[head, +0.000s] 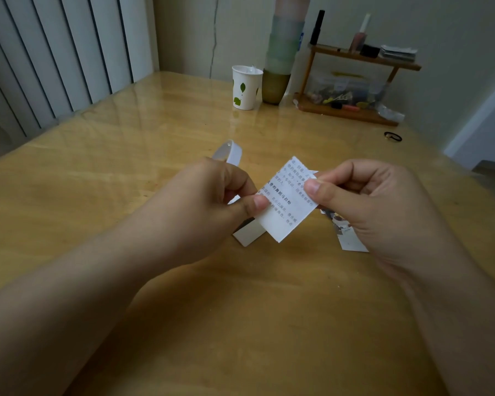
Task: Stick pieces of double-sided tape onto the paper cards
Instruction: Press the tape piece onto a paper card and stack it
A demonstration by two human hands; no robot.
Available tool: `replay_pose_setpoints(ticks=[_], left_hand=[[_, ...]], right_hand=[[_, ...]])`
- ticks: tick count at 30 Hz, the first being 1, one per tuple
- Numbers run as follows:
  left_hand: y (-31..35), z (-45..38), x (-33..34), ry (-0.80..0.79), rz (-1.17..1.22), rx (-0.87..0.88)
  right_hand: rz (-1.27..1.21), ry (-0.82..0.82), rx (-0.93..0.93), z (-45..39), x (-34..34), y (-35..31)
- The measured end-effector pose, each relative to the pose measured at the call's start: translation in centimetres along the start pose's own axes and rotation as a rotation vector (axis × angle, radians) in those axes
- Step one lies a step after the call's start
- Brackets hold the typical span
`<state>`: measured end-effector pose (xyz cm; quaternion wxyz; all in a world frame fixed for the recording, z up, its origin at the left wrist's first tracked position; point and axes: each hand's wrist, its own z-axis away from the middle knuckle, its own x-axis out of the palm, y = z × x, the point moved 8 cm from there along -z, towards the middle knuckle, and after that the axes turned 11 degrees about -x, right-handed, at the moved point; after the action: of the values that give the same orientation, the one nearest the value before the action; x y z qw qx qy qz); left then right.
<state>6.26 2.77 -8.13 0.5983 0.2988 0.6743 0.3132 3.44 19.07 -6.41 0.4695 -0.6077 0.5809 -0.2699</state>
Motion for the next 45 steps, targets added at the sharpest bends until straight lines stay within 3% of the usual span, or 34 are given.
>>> replay_pose_setpoints(ticks=[31,45], left_hand=[[-0.53,-0.14,-0.19,0.019,0.047,-0.089],[-0.52,-0.2,-0.04,0.005,0.106,-0.05]], right_hand=[[0.013,0.024,0.005,-0.02,-0.21,0.21],[0.022,0.03,-0.064,0.01,-0.19,-0.37]])
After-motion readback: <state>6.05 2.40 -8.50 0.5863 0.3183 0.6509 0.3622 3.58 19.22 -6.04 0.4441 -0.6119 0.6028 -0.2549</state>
